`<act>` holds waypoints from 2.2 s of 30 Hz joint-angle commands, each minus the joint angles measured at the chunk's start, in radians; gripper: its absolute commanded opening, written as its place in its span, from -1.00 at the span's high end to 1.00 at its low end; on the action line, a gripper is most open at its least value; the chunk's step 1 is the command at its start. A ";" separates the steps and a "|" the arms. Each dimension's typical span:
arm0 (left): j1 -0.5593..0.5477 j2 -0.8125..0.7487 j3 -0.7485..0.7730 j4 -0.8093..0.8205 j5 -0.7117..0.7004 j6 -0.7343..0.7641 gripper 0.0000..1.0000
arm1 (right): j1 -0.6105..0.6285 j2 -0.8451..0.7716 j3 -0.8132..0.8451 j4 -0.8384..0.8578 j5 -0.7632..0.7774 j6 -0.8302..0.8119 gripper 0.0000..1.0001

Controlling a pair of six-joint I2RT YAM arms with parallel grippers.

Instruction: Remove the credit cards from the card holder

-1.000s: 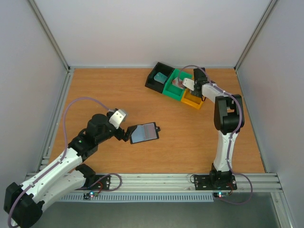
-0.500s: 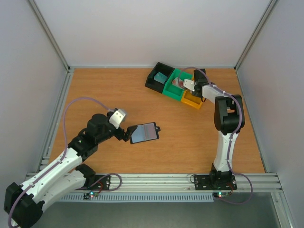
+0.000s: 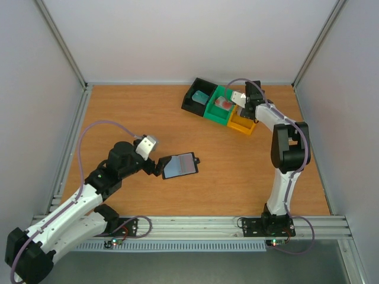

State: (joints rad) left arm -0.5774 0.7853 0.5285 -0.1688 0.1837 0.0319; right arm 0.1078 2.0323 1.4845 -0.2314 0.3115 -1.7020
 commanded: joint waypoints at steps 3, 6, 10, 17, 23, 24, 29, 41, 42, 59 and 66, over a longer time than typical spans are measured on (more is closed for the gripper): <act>0.008 -0.017 -0.022 0.031 0.048 -0.081 -0.99 | 0.003 -0.115 0.007 -0.060 -0.109 0.100 -0.97; 0.014 -0.015 -0.020 0.017 0.042 -0.132 -0.99 | 0.009 -0.200 0.043 -0.078 -0.161 0.305 -0.97; 0.024 0.013 -0.035 0.012 0.050 -0.258 -0.99 | 0.010 -0.389 0.087 -0.234 -0.446 0.859 -0.94; 0.065 0.184 -0.086 -0.072 0.078 -0.460 -0.86 | 0.124 -0.530 -0.124 -0.401 -0.801 1.395 -0.51; 0.149 0.356 -0.127 0.127 0.202 -0.621 -0.84 | 0.334 -0.465 -0.203 -0.556 -0.735 1.477 -0.36; 0.163 0.384 -0.139 0.171 0.205 -0.667 -0.87 | 0.357 -0.452 -0.215 -0.552 -0.752 1.489 -0.36; 0.186 0.471 -0.132 0.194 0.201 -0.780 -0.96 | 0.381 -0.335 -0.223 -0.573 -0.793 1.532 -0.38; 0.178 0.693 -0.101 0.320 0.311 -0.804 -0.82 | 0.388 -0.125 -0.105 -0.687 -0.865 1.519 -0.43; 0.177 0.706 -0.098 0.328 0.318 -0.803 -0.81 | 0.388 -0.121 -0.097 -0.697 -0.867 1.515 -0.44; 0.106 0.879 -0.009 0.424 0.365 -0.855 -0.70 | 0.293 -0.138 -0.219 -0.712 -0.886 1.501 -0.49; 0.064 0.922 0.081 0.302 0.357 -0.818 -0.66 | 0.241 -0.166 -0.292 -0.664 -0.894 1.464 -0.44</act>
State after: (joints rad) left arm -0.4953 1.6455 0.5865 0.3244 0.5549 -0.8036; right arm 0.3752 1.8927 1.1984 -0.9245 -0.5579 -0.2115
